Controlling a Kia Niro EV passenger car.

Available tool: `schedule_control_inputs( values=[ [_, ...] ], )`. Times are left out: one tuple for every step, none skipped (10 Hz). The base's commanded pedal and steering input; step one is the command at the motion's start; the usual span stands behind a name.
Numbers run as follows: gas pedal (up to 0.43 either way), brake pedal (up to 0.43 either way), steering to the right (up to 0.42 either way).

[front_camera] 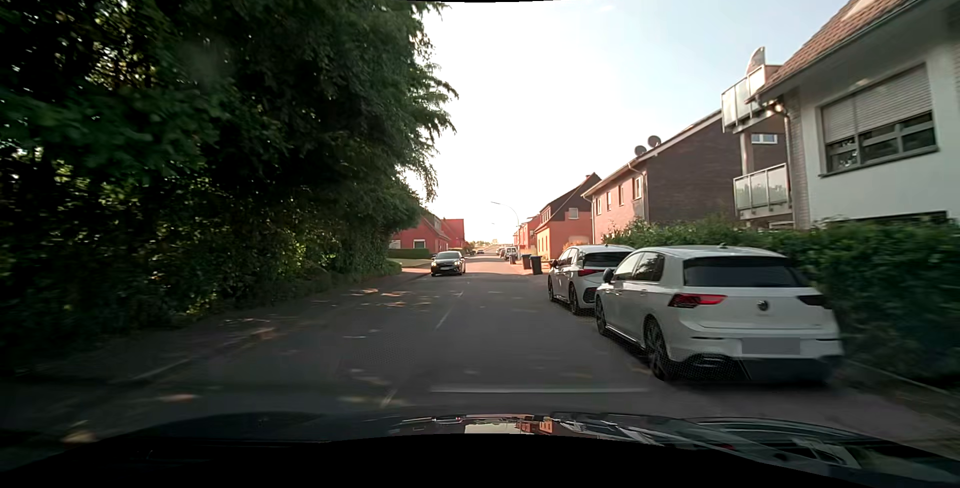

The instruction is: Follow the waypoints while adhering to traffic rules and regulations

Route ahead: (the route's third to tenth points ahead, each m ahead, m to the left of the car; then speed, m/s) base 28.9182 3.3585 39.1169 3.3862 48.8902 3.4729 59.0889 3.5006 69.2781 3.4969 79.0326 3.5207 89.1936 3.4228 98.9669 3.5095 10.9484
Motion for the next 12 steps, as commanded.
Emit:
schedule_control_inputs(
  values=[
    [0.177, 0.0, 0.0],
    [0.177, 0.0, 0.0],
    [0.177, 0.0, 0.0],
    [0.177, 0.0, 0.0],
    [0.177, 0.0, -0.003],
    [0.177, 0.0, -0.003],
    [0.177, 0.0, -0.001],
    [0.177, 0.0, -0.006],
    [0.177, 0.0, -0.009],
    [0.177, 0.0, -0.009],
    [0.177, 0.0, -0.008],
    [0.177, 0.0, -0.008]
  ],
)
